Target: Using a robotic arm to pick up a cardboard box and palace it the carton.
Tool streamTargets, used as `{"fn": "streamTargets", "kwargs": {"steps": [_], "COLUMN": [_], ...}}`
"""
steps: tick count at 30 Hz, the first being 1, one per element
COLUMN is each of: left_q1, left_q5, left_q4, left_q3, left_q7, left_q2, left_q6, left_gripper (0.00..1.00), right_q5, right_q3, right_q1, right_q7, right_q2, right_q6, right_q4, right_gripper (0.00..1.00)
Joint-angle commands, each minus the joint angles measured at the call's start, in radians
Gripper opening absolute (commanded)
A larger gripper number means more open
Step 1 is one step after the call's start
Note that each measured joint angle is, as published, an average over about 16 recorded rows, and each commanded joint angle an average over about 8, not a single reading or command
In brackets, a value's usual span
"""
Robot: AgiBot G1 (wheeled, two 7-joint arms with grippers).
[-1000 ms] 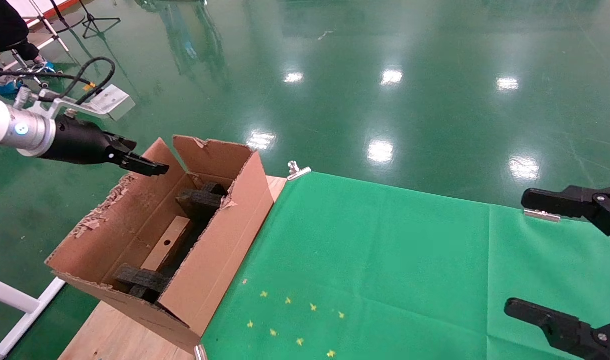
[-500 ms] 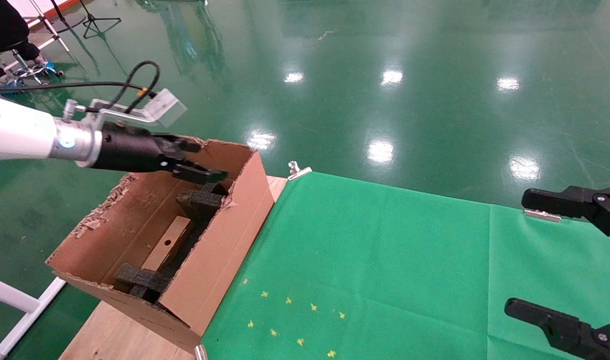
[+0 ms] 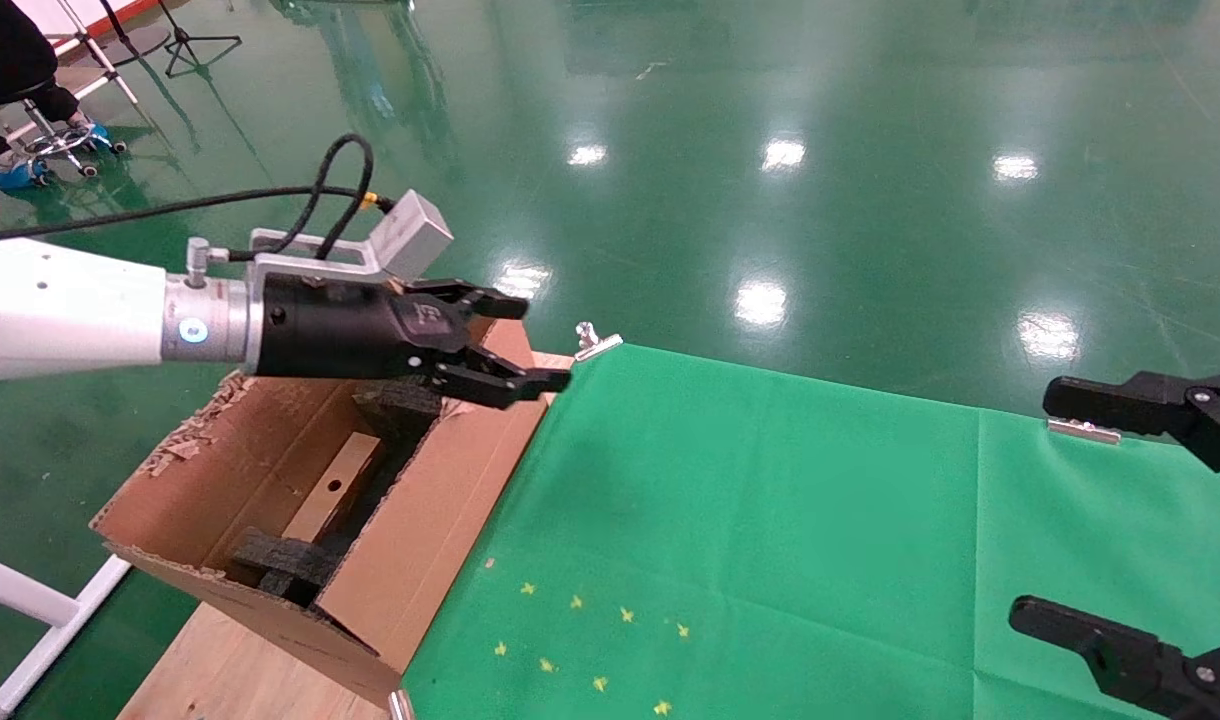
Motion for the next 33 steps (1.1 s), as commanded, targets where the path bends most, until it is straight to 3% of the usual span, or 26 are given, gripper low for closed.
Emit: {"fn": "streamTargets", "kwargs": {"steps": [1, 33], "left_q1": [0.03, 0.483], "left_q5": [-0.031, -0.497], "left_q4": [-0.032, -0.525], "left_q3": [-0.025, -0.412], "left_q7": [0.009, 0.146], "left_q2": [-0.003, -0.044], "left_q6": [0.011, 0.177], "left_gripper": [1.0, 1.0], "right_q5": [0.0, 0.0], "right_q3": [0.0, 0.0], "right_q1": [0.0, 0.0], "right_q7": [0.0, 0.0], "right_q2": [0.0, 0.0], "right_q6": [0.0, 0.0], "right_q4": [0.0, 0.0], "right_gripper": [1.0, 1.0]}}
